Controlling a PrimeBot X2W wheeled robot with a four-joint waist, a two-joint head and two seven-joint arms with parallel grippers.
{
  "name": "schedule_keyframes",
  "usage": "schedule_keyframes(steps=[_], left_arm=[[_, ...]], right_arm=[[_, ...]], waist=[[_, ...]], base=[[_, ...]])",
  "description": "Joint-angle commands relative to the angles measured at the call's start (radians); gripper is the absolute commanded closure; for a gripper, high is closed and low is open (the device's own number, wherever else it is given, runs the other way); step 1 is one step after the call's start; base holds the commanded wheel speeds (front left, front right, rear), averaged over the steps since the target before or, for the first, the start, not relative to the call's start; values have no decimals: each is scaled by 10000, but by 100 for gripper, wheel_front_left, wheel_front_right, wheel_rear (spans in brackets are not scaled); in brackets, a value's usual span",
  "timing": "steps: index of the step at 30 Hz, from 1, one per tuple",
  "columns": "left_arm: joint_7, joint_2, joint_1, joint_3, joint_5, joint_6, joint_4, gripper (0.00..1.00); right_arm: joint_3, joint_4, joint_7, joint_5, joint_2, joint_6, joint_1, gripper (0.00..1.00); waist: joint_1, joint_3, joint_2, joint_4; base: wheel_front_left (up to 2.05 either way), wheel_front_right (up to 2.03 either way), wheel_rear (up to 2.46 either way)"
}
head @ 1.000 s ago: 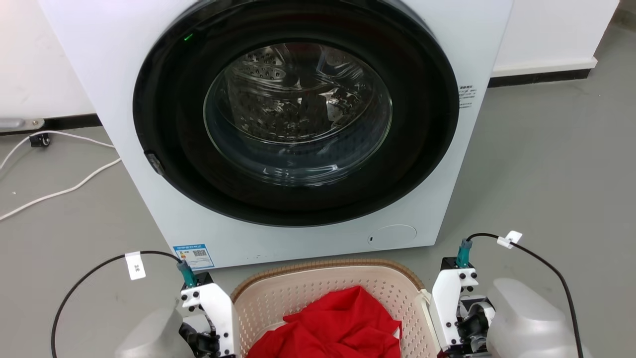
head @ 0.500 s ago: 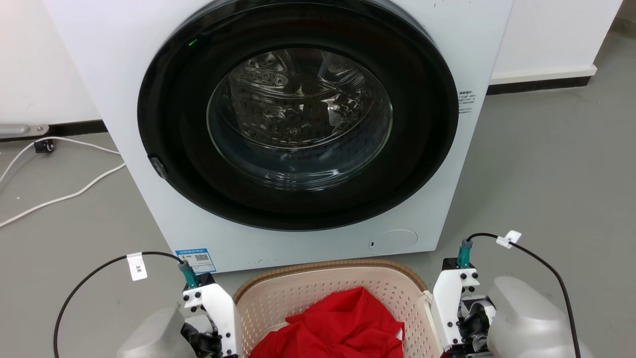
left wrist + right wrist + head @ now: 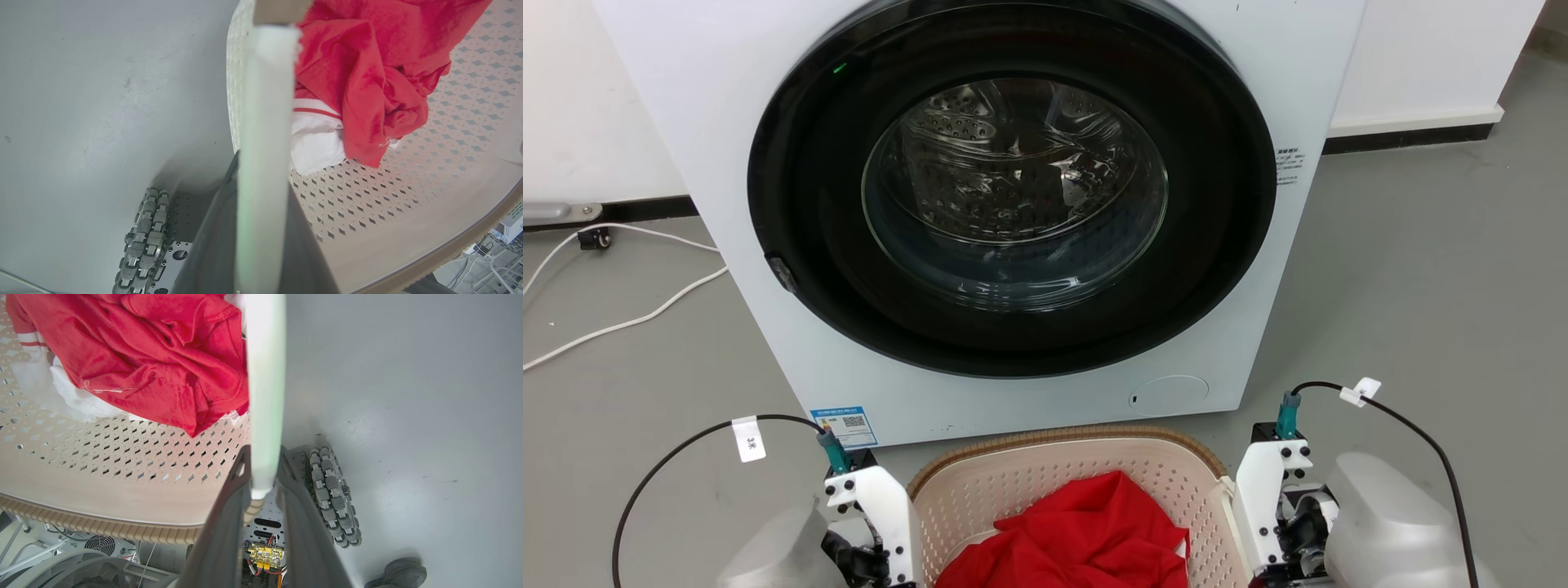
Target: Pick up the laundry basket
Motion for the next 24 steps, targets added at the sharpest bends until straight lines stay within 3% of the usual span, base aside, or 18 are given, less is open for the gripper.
schedule_keyframes(steps=[1,24], left_arm=[[-3,-8,49,59,-101,-16,-51,100],[-30,-57,96,66,-257,-2,-40,100]], right_arm=[[-12,3,46,-80,38,-3,108,100],[-38,-29,-137,-50,51,-3,118,100]], waist=[[0,7,0,3],[0,38,0,105]], base=[[0,0,0],[0,0,0]])
